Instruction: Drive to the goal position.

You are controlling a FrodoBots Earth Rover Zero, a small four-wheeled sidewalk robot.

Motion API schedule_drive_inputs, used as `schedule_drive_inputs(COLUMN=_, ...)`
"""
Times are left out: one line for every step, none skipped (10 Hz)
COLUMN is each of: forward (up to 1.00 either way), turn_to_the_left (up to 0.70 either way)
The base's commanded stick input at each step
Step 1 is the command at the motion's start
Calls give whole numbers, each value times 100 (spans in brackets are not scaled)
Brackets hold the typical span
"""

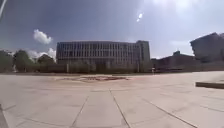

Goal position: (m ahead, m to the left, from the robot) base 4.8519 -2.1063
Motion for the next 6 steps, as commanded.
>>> schedule_drive_inputs(forward=70, turn_to_the_left=-29)
schedule_drive_inputs(forward=70, turn_to_the_left=-24)
schedule_drive_inputs(forward=70, turn_to_the_left=-25)
schedule_drive_inputs(forward=70, turn_to_the_left=-30)
schedule_drive_inputs(forward=70, turn_to_the_left=-30)
schedule_drive_inputs(forward=70, turn_to_the_left=-14)
